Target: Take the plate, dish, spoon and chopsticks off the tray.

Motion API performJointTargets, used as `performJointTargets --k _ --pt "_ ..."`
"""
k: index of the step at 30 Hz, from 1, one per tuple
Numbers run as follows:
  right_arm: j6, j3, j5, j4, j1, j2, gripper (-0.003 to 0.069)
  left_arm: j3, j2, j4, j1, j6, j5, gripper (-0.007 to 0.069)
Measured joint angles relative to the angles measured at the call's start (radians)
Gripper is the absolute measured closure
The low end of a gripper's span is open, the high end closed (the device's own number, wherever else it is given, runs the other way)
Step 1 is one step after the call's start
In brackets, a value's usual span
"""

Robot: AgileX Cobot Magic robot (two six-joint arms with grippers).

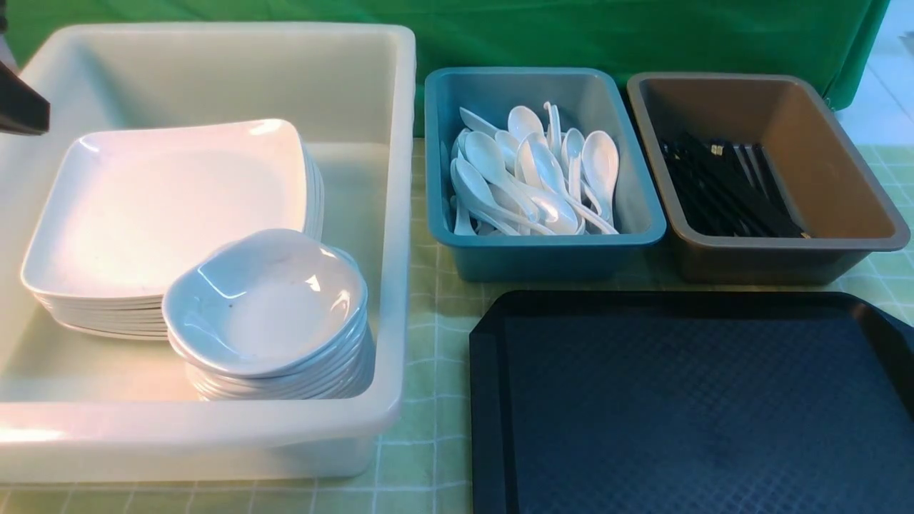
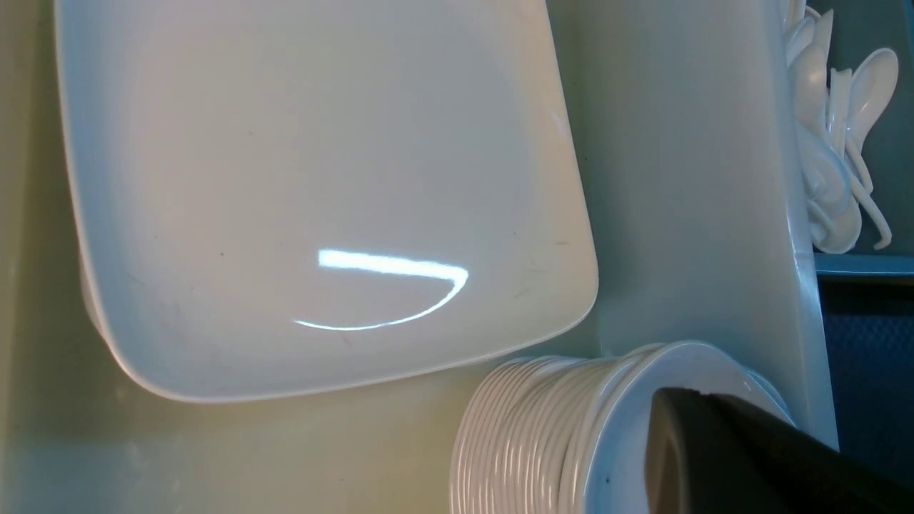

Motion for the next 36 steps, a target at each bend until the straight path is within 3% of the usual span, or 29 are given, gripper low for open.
performJointTargets --k 6,10,12,15,20,36 --pt "0.005 0.45 -0.158 -0.002 0.0 -0.358 0.0648 0.0 0.0 0.002 0.0 0.008 -0.001 0.0633" --pt "0.015 0.746 -0.404 0.001 0.0 -0.503 0.0648 0.0 0.0 0.002 0.0 0.009 -0.001 0.0633" --pt "0.021 0.958 -0.639 0.004 0.0 -0.566 0.0648 0.0 0.0 0.002 0.0 0.01 -0.001 0.0633" --pt "0.022 1.122 -0.854 0.006 0.0 -0.587 0.0648 0.0 0.0 0.003 0.0 0.012 -0.001 0.0633" --pt "0.022 1.212 -0.981 0.006 0.0 -0.59 0.0643 0.0 0.0 0.003 0.0 0.016 -0.001 0.0633" --pt "0.025 1.218 -0.988 0.006 0.0 -0.591 0.0606 0.0 0.0 0.031 0.0 0.026 -0.015 0.0633"
